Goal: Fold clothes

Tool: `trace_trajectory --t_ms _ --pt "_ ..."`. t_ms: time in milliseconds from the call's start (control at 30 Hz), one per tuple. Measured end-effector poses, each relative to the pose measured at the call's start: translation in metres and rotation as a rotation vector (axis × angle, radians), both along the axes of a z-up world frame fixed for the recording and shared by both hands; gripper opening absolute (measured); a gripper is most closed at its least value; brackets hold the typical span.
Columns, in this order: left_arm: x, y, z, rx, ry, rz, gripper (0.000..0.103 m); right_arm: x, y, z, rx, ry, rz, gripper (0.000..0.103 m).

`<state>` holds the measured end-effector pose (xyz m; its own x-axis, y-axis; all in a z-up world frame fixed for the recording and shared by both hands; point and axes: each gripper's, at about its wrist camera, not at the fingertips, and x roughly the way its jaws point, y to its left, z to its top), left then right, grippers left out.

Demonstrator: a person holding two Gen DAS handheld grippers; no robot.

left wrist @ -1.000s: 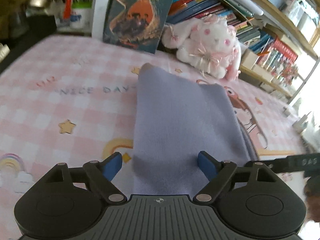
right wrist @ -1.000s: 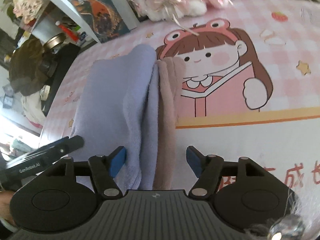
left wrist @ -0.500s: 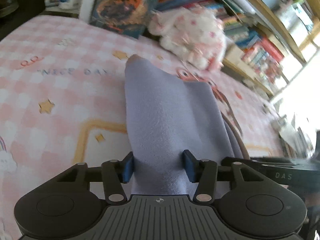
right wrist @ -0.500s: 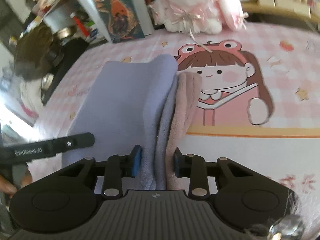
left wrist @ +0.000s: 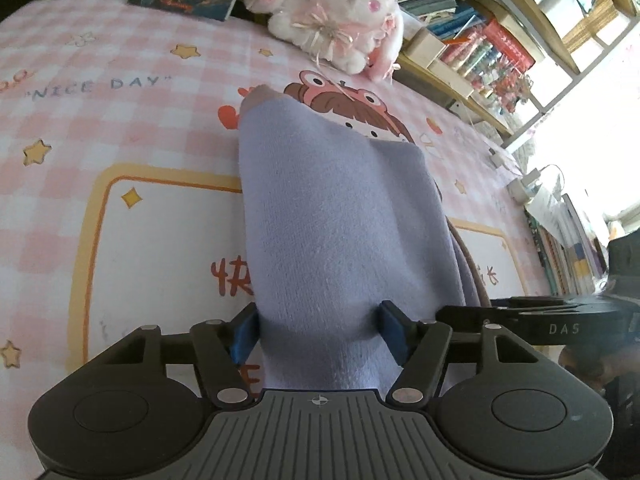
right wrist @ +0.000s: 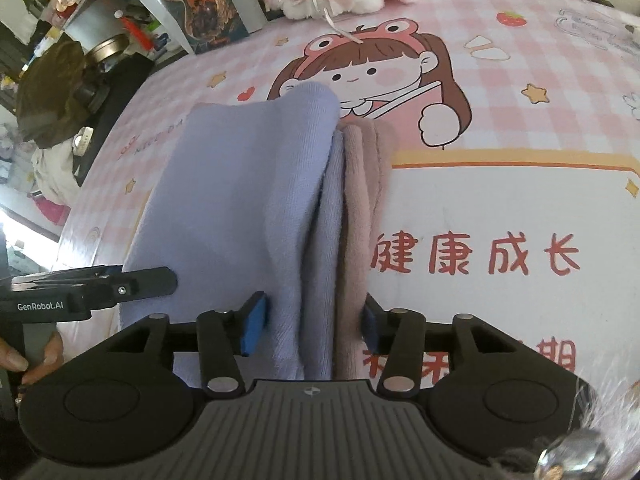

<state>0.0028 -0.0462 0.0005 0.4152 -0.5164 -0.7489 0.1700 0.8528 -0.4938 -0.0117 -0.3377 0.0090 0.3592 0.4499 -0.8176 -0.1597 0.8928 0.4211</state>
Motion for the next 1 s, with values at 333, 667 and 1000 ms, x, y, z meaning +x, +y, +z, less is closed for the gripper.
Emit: trace_trajectory --t_ms 333,667,1000 --pt "-0.014 -0.016 0.013 -0.01 -0.063 0.103 0.049 0.003 0.0 0.006 0.019 -0.089 0.081 0.03" --pt "-0.022 -0.038 0.052 0.013 -0.197 0.127 0.049 -0.005 -0.021 0.038 0.039 -0.255 0.112 0.029" --pt "-0.008 -0.03 0.069 0.022 -0.263 0.101 0.049 -0.002 -0.019 0.055 0.051 -0.313 0.063 0.029"
